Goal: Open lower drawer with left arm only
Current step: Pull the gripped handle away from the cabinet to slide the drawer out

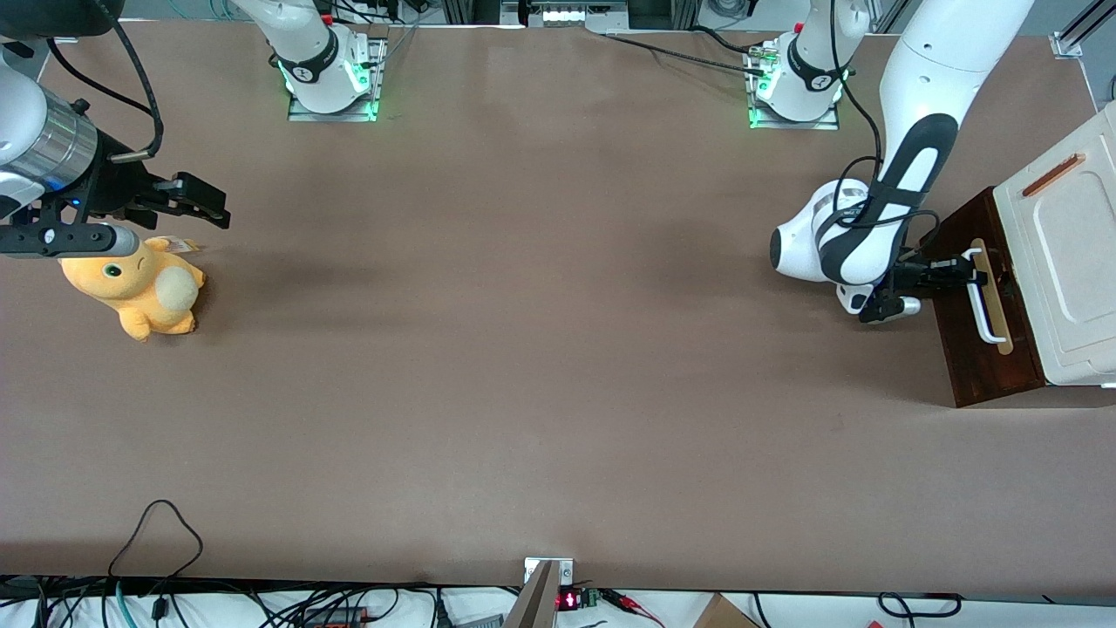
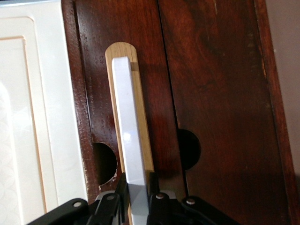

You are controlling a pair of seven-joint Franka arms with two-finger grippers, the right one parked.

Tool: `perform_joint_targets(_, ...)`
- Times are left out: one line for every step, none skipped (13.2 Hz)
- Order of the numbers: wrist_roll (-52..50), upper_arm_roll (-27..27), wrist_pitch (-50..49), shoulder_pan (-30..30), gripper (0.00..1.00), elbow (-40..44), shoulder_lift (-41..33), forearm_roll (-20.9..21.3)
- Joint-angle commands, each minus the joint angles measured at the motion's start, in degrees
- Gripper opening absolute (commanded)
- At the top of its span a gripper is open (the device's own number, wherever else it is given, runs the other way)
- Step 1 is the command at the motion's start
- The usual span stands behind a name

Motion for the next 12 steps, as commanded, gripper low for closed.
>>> perform_joint_targets(0.9, -2.1, -0.4, -2.1, 0.0, 1.0, -1.3, 0.9)
perform_joint_targets(1.0, -2.4, -0.3, -2.9, 0.0, 1.3, -1.3, 0.6)
perform_joint_targets(1.2, -3.2, -0.3, -3.3, 0.0, 1.5, -1.3, 0.5)
perform_joint_targets(1.2, -3.9, -0.3, -3.7, 0.0, 1.6, -1.3, 0.5)
perform_joint_targets(1.6, -4.7, -0.3, -3.9, 0.0, 2.4, -1.2, 0.4)
perform_joint_targets(1.7, -5.4, -0.2, -4.5, 0.0, 2.7, -1.1, -0.9)
perform_joint_targets(1.9, -5.6, 0.1, -4.9, 0.0, 2.8, -1.0, -1.7)
perform_joint_targets(1.9, -6.3, 0.1, -5.3, 0.0, 2.9, -0.8, -1.8)
perform_joint_targets(1.9, -6.4, 0.1, -5.3, 0.0, 2.9, -0.8, -1.8)
perform_joint_targets(2.0, -6.4, 0.2, -5.6, 0.0, 2.9, -0.8, -1.8)
perform_joint_targets(2.0, -6.4, 0.2, -6.0, 0.0, 3.1, -0.8, -1.8)
perform_joint_targets(2.0, -6.5, 0.1, -6.1, 0.0, 3.2, -0.7, -1.8)
